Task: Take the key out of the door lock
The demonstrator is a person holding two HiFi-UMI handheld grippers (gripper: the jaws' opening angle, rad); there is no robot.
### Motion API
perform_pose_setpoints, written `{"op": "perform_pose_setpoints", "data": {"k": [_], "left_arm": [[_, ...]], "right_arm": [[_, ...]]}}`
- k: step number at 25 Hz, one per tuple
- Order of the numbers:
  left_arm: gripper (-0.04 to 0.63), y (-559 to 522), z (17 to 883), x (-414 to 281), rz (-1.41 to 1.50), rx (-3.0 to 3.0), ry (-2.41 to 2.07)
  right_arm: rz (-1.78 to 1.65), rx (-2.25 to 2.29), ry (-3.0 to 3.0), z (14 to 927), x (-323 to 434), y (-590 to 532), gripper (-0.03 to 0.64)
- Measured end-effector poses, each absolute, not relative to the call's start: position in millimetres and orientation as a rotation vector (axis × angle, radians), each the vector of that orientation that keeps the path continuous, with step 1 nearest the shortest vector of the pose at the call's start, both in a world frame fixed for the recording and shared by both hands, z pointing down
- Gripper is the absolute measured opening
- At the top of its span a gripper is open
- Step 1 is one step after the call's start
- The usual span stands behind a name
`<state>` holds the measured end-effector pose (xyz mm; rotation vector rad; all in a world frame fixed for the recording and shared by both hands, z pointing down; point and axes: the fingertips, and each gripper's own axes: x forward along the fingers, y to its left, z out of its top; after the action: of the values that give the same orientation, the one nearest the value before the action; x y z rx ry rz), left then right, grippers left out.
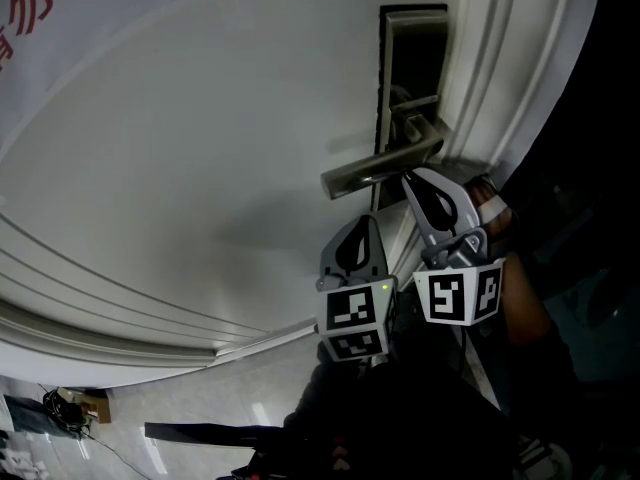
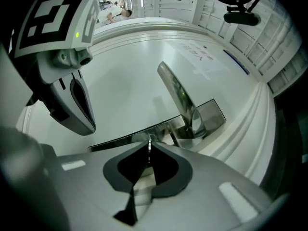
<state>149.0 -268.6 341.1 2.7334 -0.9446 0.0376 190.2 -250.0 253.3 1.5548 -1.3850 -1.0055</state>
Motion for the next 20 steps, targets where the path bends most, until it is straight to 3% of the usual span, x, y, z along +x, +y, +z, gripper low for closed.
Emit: {"op": "perform_pose_setpoints", "data": {"k": [20], "left_arm": [[0.000, -272.0, 343.4, 141.5, 0.046, 2.698, -0.969]], "right_arm": [[-1.105, 1.371, -1.228, 256.6, 189.7, -249.3, 0.012]]}}
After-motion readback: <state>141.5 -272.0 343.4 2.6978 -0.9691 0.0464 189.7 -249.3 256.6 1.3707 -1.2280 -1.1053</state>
